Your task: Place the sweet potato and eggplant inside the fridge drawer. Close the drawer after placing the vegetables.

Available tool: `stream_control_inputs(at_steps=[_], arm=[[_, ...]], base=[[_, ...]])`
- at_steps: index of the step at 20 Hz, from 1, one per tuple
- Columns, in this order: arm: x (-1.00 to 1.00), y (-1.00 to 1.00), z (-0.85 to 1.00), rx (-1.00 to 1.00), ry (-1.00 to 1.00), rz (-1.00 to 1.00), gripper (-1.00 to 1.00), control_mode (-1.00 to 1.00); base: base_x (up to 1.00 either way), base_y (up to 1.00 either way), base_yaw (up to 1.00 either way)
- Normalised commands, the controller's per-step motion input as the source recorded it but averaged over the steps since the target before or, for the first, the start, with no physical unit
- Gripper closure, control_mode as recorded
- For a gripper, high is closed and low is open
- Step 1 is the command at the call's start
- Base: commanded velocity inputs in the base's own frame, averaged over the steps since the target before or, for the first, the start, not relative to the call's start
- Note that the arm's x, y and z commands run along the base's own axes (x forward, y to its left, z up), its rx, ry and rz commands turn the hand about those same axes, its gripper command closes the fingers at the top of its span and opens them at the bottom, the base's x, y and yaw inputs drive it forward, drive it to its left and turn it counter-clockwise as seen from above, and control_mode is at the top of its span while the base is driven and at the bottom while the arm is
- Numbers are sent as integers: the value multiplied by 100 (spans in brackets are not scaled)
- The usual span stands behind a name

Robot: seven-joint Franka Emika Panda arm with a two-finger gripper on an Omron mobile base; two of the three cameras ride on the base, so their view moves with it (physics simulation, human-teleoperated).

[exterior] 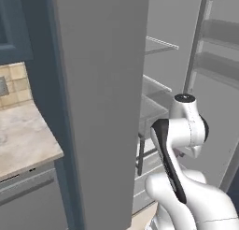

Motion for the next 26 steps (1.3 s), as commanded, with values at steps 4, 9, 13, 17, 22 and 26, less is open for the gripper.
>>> stream_control_inputs(at_steps=[4, 9, 13, 17, 22, 26], arm=[[0, 0, 0, 0, 0, 0, 100, 100], [0, 0, 0, 0, 0, 0, 100, 100], [0, 0, 0, 0, 0, 0, 100, 100], [0, 0, 0, 0, 0, 0, 100, 100], [0, 0, 0, 0, 0, 0, 100, 100], [0, 0, 0, 0, 0, 0, 100, 100]], base=[[36, -4, 23], [4, -24, 28], [40, -43, 26], [38, -42, 27], [21, -30, 23], [24, -27, 22]])
